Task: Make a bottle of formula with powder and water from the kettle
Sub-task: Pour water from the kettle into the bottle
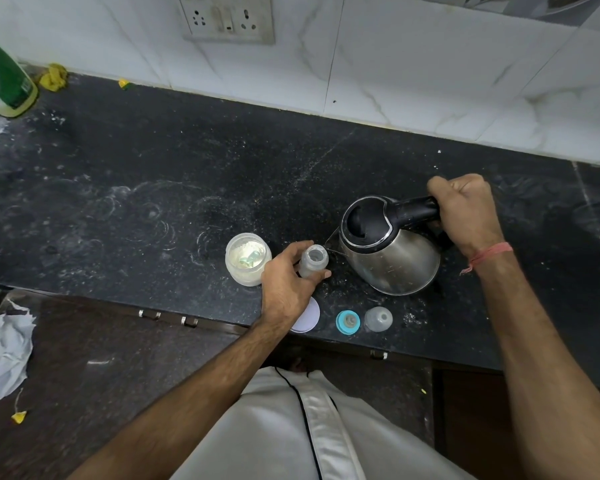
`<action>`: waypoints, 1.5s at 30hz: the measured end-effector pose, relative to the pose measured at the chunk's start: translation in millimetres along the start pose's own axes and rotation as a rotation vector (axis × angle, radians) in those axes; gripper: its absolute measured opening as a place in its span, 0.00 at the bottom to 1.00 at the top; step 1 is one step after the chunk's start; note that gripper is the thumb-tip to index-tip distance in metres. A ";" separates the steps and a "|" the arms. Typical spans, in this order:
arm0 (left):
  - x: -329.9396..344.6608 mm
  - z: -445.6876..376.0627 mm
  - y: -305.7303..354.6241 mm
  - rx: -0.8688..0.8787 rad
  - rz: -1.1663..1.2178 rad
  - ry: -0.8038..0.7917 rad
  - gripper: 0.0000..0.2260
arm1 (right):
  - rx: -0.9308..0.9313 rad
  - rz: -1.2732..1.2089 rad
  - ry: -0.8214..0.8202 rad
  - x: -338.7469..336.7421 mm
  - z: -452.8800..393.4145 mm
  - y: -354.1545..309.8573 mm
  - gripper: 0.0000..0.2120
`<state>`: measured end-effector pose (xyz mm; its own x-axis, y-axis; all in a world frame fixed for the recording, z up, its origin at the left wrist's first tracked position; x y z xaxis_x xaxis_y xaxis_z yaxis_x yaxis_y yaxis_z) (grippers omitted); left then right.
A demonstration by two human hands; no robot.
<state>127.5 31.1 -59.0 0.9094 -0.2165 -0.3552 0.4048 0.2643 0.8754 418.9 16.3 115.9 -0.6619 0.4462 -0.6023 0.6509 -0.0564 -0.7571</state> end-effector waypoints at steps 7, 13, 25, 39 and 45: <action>-2.2 0.0 1.6 0.021 -0.018 0.009 0.29 | 0.027 0.010 -0.008 1.3 -0.7 -0.4 0.25; -2.0 -1.2 0.1 0.022 -0.007 0.007 0.28 | 0.027 0.026 -0.007 0.8 -1.4 -1.8 0.26; -2.2 -3.0 0.0 0.013 -0.008 0.003 0.29 | 0.013 0.056 -0.022 3.5 -3.5 -9.0 0.26; -4.3 -3.9 -0.5 0.015 -0.018 0.019 0.29 | 0.036 0.064 -0.039 5.4 -4.4 -10.8 0.25; -5.4 -4.9 -0.4 0.022 -0.024 0.032 0.29 | 0.049 0.058 -0.048 5.4 -5.0 -10.0 0.25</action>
<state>122.8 36.7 -59.1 0.9023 -0.1920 -0.3861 0.4245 0.2390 0.8733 410.7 23.6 121.5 -0.6414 0.3979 -0.6560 0.6704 -0.1250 -0.7314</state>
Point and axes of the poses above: each hand's wrist, its own z-axis away from the middle knuckle, its own x-axis out of the palm, y = z × x, the point moved 6 cm from there along -z, towards the middle knuckle, and after that the axes turned 12 degrees about -x, right-handed, at the moved point
